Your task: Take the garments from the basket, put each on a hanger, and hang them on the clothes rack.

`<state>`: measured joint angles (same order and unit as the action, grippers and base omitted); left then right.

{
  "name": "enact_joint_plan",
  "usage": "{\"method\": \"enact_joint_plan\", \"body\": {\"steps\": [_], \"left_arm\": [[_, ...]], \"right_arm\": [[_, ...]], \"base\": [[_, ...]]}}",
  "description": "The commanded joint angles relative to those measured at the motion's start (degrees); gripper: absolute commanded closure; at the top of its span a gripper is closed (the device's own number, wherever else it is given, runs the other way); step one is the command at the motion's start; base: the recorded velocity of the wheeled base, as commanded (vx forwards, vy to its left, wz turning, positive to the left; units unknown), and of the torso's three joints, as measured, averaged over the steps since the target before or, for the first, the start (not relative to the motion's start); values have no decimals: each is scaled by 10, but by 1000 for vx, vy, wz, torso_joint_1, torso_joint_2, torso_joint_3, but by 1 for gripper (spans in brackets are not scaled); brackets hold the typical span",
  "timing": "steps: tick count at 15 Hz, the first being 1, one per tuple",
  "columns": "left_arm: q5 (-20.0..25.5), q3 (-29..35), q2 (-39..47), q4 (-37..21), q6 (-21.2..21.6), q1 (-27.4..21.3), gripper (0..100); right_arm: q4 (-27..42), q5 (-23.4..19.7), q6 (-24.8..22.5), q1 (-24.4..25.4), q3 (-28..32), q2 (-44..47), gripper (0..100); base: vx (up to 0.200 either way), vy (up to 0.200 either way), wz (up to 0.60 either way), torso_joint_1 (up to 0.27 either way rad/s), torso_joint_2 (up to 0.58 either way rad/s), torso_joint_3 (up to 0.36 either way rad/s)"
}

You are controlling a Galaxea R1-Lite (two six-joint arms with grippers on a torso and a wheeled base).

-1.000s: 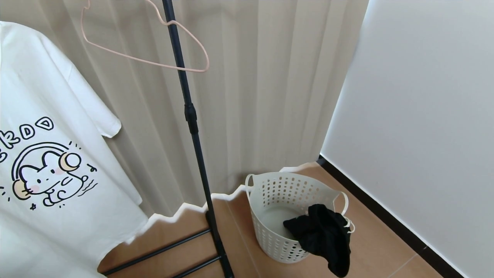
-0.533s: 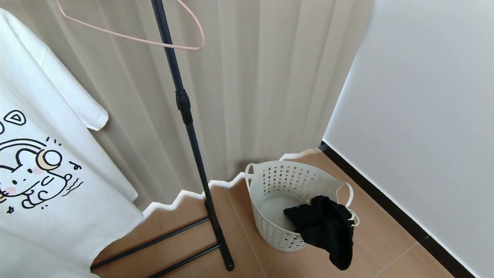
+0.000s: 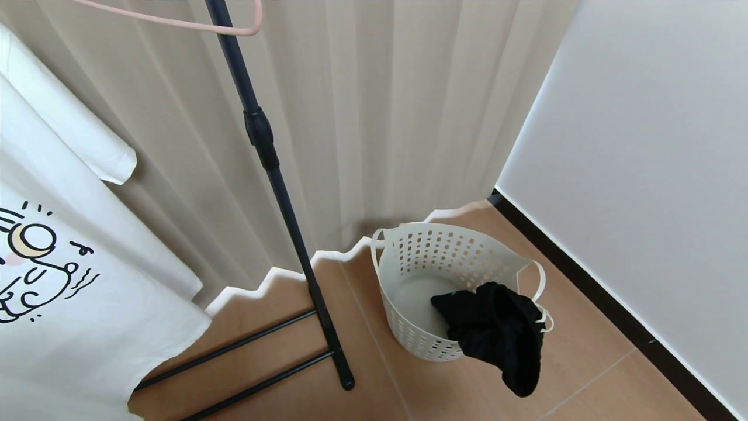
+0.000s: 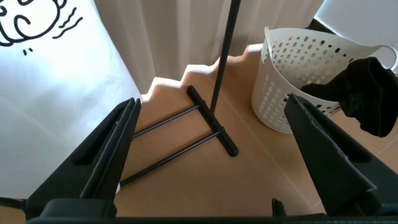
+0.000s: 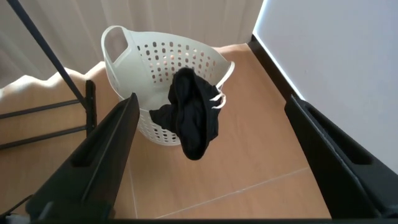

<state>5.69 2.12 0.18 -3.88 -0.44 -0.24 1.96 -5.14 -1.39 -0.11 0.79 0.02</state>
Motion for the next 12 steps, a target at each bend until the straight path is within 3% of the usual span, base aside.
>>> {"method": "enact_joint_plan", "body": {"steps": [1, 12], "left_arm": [[0, 0, 1, 0, 0, 0, 0], [0, 0, 1, 0, 1, 0, 0]], "right_arm": [[0, 0, 0, 0, 0, 0, 0], [3, 0, -16, -1, 2, 0, 0]], "base": [[0, 0, 0, 7, 2, -193], [0, 0, 0, 3, 3, -196]]}}
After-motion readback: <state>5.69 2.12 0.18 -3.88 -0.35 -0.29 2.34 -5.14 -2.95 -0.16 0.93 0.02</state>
